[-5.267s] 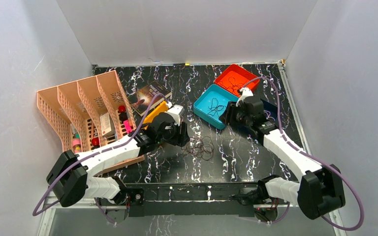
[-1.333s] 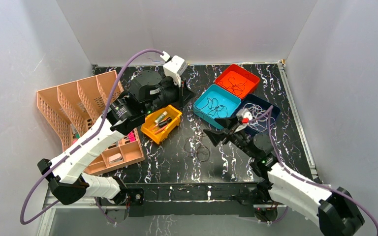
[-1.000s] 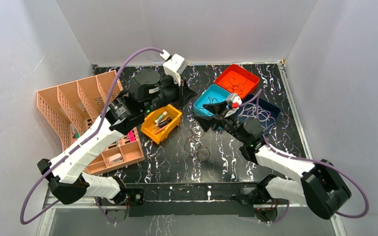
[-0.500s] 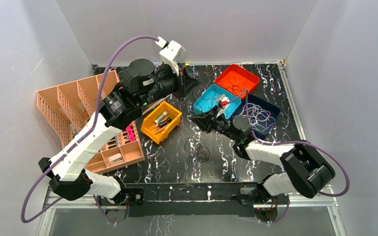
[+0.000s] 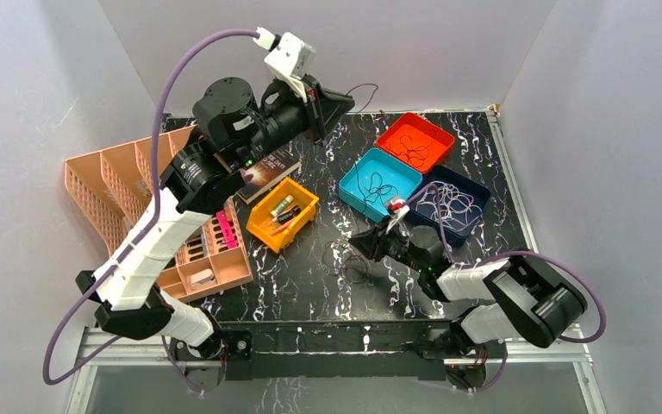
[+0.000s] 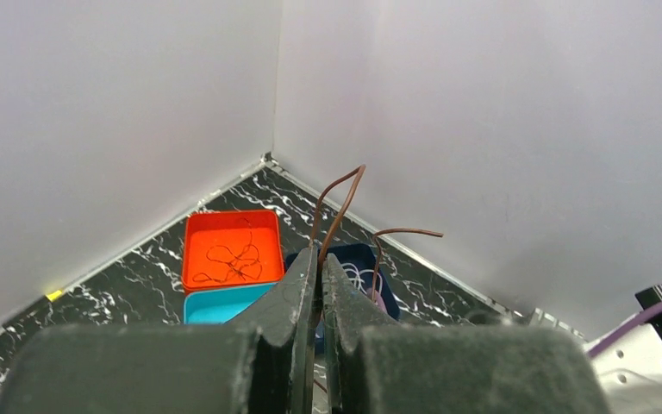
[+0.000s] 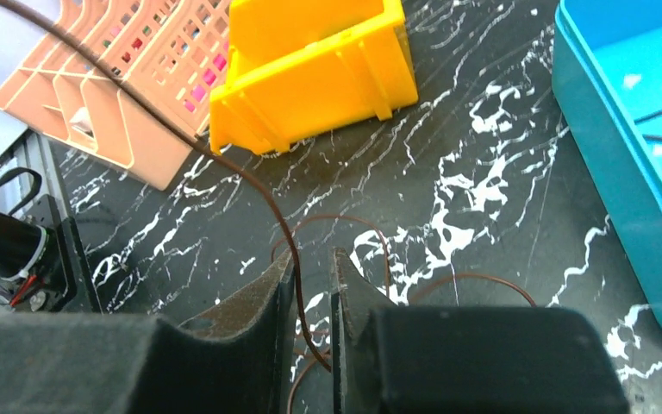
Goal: Untangle the cables
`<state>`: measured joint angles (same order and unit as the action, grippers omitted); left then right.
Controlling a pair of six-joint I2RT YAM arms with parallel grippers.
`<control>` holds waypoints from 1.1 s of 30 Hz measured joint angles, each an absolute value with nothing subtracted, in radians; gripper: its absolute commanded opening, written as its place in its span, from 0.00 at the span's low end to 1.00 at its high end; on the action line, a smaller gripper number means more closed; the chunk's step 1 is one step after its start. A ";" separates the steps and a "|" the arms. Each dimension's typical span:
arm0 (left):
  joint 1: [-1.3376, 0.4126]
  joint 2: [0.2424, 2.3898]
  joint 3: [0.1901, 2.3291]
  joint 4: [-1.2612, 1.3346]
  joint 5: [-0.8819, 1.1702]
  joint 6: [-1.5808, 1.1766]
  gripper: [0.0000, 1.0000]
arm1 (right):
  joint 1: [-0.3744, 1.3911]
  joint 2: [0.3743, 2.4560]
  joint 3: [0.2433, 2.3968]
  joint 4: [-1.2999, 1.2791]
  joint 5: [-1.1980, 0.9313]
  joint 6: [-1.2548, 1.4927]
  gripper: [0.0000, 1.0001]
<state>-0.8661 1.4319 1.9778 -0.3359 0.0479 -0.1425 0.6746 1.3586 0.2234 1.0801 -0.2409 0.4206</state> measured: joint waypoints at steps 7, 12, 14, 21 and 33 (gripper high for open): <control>-0.867 1.465 2.056 -0.315 0.011 -0.094 0.00 | 0.675 1.354 0.176 1.079 -0.226 0.435 0.25; -0.867 1.465 2.066 -0.292 -0.027 -0.058 0.00 | 0.675 1.282 0.157 1.038 -0.211 0.451 0.22; -0.866 1.464 2.062 -0.288 -0.042 -0.049 0.00 | 0.675 1.209 0.162 0.973 -0.204 0.454 0.17; -0.866 1.380 1.864 -0.281 -0.099 -0.046 0.00 | 0.675 0.926 0.348 0.557 -0.091 0.435 0.00; -0.866 1.331 1.547 -0.297 -0.165 -0.136 0.00 | 0.667 0.914 0.702 0.079 0.158 0.393 0.00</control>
